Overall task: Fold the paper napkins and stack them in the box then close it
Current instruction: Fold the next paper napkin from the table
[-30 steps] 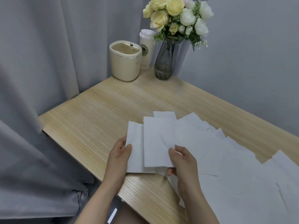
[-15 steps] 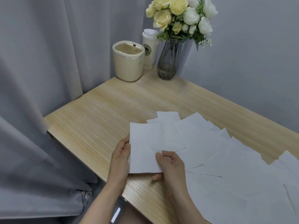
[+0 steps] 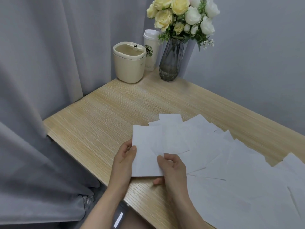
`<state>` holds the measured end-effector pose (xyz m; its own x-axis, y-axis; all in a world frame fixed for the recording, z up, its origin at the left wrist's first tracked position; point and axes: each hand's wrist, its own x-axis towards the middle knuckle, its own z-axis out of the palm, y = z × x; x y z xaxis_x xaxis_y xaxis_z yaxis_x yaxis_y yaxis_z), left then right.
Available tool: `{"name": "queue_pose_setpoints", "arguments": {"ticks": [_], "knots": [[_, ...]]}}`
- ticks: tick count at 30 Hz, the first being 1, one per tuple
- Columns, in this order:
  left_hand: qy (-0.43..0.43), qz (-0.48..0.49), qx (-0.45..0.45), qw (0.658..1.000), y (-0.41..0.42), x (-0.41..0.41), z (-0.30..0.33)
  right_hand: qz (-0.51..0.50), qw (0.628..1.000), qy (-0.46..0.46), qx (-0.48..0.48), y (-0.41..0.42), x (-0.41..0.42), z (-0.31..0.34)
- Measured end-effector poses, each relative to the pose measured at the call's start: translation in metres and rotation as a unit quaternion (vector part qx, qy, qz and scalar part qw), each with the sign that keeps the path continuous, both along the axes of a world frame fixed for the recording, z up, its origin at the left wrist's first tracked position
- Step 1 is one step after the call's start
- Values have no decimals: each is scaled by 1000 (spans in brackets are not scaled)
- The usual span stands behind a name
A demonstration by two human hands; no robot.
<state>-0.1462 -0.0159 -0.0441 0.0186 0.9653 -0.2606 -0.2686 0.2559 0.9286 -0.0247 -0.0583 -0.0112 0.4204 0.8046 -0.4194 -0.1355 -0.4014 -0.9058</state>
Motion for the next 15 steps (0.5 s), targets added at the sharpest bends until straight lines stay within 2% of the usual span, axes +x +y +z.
{"name": "queue_pose_setpoints", "arguments": {"ticks": [4,10,15], "knots": [[3,-3,2,1000,-1,0,-2,15,1000,-14,11,-2,3,1],[2,5,-1,1000,-1,1,-4,-9,988,-149,46,1,32,0],[9,5,-6,1000,1,0,-6,10,954,-299,22,11,67,-3]]}}
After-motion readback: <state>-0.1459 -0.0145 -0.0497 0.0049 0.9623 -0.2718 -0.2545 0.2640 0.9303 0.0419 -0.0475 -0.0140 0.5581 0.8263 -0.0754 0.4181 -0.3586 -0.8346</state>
